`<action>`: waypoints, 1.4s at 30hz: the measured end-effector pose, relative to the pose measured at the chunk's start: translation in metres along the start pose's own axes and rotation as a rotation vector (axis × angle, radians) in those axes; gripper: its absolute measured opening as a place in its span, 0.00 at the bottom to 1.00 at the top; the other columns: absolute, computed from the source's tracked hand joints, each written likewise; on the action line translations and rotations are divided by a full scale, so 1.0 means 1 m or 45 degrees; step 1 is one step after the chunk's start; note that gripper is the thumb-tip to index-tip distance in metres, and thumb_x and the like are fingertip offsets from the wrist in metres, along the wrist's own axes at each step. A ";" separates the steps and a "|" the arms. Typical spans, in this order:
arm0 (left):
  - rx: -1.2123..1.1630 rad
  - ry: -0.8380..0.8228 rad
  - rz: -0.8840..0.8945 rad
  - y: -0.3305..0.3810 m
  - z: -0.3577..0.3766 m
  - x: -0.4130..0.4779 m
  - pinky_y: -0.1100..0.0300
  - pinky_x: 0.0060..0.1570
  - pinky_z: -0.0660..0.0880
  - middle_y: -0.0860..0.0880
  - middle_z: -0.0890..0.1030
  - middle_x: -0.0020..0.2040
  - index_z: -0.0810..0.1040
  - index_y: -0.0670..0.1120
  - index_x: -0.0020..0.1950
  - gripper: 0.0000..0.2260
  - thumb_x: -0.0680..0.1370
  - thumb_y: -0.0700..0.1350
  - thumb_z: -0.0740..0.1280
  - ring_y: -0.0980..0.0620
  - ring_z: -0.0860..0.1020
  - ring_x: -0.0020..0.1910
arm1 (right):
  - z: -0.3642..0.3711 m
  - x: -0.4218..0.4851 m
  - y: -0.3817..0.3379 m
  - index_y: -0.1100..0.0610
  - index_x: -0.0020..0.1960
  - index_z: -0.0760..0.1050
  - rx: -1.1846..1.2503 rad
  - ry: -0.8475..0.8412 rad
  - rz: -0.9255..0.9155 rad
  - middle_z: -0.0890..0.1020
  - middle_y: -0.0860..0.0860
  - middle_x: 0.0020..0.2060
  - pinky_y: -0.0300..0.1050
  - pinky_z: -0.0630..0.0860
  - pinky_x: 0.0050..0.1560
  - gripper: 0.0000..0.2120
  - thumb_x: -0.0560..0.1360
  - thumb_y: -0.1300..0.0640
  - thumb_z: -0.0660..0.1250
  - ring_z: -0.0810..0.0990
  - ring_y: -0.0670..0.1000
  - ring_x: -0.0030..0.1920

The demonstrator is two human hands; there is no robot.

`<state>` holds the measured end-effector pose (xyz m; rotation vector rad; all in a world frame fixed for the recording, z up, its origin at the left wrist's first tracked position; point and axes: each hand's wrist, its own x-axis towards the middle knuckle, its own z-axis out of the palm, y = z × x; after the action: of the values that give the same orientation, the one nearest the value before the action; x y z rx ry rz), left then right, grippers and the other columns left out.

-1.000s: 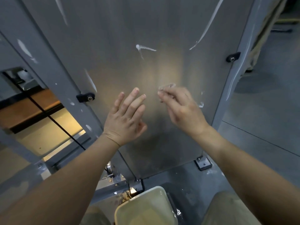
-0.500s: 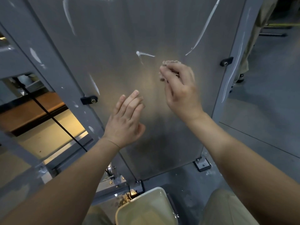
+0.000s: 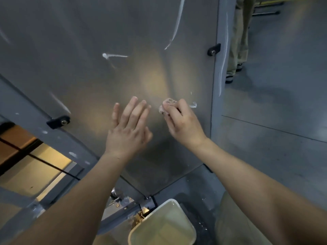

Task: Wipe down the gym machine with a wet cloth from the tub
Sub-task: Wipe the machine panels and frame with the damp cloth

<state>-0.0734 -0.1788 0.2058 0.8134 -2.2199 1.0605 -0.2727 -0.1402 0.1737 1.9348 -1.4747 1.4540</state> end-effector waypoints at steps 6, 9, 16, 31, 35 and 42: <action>0.191 0.099 0.076 -0.003 0.026 -0.006 0.35 0.78 0.46 0.47 0.72 0.76 0.73 0.47 0.76 0.27 0.77 0.53 0.67 0.42 0.58 0.80 | 0.004 -0.021 0.040 0.64 0.57 0.76 0.113 0.373 0.780 0.75 0.59 0.50 0.56 0.78 0.53 0.07 0.80 0.62 0.65 0.77 0.55 0.47; 0.218 0.140 0.104 -0.005 0.030 -0.009 0.34 0.78 0.48 0.46 0.70 0.77 0.73 0.46 0.76 0.28 0.77 0.53 0.68 0.41 0.60 0.79 | 0.015 -0.025 0.013 0.63 0.54 0.76 0.214 0.320 0.677 0.70 0.51 0.51 0.50 0.79 0.52 0.05 0.79 0.66 0.65 0.77 0.51 0.44; 0.233 0.193 0.110 -0.006 0.034 -0.009 0.33 0.77 0.50 0.46 0.72 0.76 0.74 0.46 0.75 0.28 0.76 0.53 0.67 0.41 0.61 0.79 | 0.017 -0.020 0.033 0.64 0.55 0.79 0.233 0.520 0.985 0.70 0.53 0.51 0.47 0.79 0.52 0.07 0.78 0.65 0.67 0.79 0.54 0.43; 0.212 0.231 0.104 -0.004 0.035 -0.008 0.34 0.76 0.51 0.46 0.76 0.73 0.76 0.46 0.74 0.27 0.75 0.52 0.68 0.40 0.64 0.78 | 0.019 -0.048 0.038 0.60 0.53 0.78 0.302 0.189 0.849 0.70 0.47 0.48 0.53 0.81 0.45 0.05 0.80 0.61 0.66 0.80 0.54 0.40; 0.194 0.237 0.115 -0.004 0.035 -0.007 0.34 0.75 0.51 0.46 0.76 0.73 0.76 0.46 0.73 0.27 0.75 0.52 0.67 0.40 0.65 0.77 | 0.019 -0.024 0.047 0.65 0.54 0.79 0.245 0.544 1.226 0.74 0.56 0.50 0.39 0.71 0.51 0.06 0.79 0.64 0.66 0.78 0.57 0.48; 0.204 0.239 0.108 -0.004 0.034 -0.006 0.34 0.75 0.52 0.46 0.76 0.73 0.76 0.46 0.73 0.27 0.75 0.52 0.67 0.40 0.65 0.77 | 0.014 -0.038 0.047 0.58 0.49 0.76 0.296 0.345 1.194 0.73 0.48 0.49 0.48 0.77 0.52 0.01 0.80 0.60 0.66 0.76 0.41 0.44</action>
<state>-0.0737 -0.2066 0.1847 0.6602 -2.0470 1.3127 -0.3040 -0.1499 0.1203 1.0485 -2.2795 2.2135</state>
